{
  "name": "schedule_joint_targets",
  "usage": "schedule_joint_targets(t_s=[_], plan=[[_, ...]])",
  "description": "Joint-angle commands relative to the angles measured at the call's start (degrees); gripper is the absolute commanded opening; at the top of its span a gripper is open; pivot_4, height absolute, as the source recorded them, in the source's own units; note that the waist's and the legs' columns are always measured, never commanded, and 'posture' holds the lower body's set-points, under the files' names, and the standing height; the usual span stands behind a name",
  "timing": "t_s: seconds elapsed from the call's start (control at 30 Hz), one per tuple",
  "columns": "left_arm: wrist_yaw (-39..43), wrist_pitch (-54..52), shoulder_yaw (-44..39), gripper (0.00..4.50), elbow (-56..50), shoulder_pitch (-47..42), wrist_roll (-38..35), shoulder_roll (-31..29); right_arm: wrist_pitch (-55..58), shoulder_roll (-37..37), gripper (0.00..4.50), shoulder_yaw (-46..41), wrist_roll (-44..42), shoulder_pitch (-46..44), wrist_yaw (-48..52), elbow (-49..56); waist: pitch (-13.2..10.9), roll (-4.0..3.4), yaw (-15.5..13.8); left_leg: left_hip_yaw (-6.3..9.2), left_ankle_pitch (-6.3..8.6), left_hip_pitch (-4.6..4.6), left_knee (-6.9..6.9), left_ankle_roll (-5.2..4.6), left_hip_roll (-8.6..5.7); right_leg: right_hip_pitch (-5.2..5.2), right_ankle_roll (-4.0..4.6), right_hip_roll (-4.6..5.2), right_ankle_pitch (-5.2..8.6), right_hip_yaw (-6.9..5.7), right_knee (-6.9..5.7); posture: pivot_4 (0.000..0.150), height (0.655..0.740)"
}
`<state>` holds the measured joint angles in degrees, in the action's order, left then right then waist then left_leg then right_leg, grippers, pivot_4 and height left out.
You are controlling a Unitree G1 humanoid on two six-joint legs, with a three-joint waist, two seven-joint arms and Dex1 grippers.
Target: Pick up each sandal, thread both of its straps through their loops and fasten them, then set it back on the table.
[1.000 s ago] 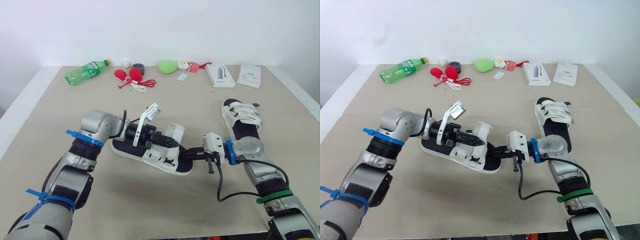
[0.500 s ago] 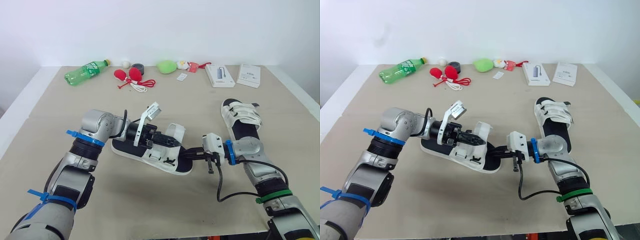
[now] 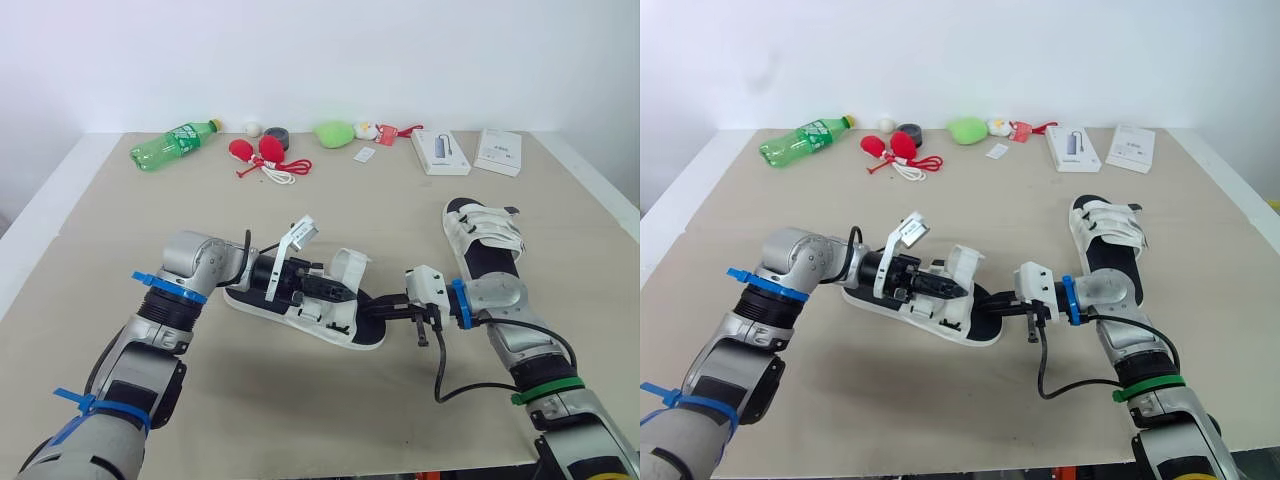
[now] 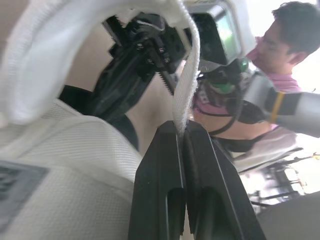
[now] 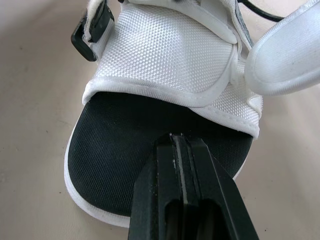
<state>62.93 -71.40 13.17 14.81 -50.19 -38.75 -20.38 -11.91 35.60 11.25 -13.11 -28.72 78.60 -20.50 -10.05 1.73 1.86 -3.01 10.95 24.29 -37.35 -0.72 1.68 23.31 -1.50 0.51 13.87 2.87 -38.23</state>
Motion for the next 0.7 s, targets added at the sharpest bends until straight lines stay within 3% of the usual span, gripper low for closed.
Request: schedule_joint_targets(t_s=[0.03,0.3,0.7], plan=[[-0.1,3.4,1.8,0.12,1.2,0.5,2.9,-0.5,0.1,0.7,0.00,0.2,2.2,-0.2,-0.2,-1.5,0.0,0.00,0.0,0.00,0.00,0.00,0.00,0.00,0.00,0.00,0.03,0.00,0.01,0.00,0.00,0.150,0.7400],[3.4,10.3,4.4,0.12,1.9,0.4,6.4,-0.8,0.4,0.8,0.00,0.1,2.2,-0.1,-0.2,-1.3,0.0,0.00,0.0,-0.03,0.00,-0.01,-0.03,0.00,-0.01,-0.01,0.06,0.01,0.01,0.03,0.00,0.150,0.7400],[10.5,15.5,7.3,0.12,-6.5,2.9,7.3,-4.2,0.2,0.4,0.00,0.2,2.4,-0.7,-0.4,-2.1,0.0,0.00,0.0,-0.03,0.00,0.01,0.03,0.00,0.01,0.01,0.13,0.03,0.08,0.03,0.03,0.150,0.7400]])
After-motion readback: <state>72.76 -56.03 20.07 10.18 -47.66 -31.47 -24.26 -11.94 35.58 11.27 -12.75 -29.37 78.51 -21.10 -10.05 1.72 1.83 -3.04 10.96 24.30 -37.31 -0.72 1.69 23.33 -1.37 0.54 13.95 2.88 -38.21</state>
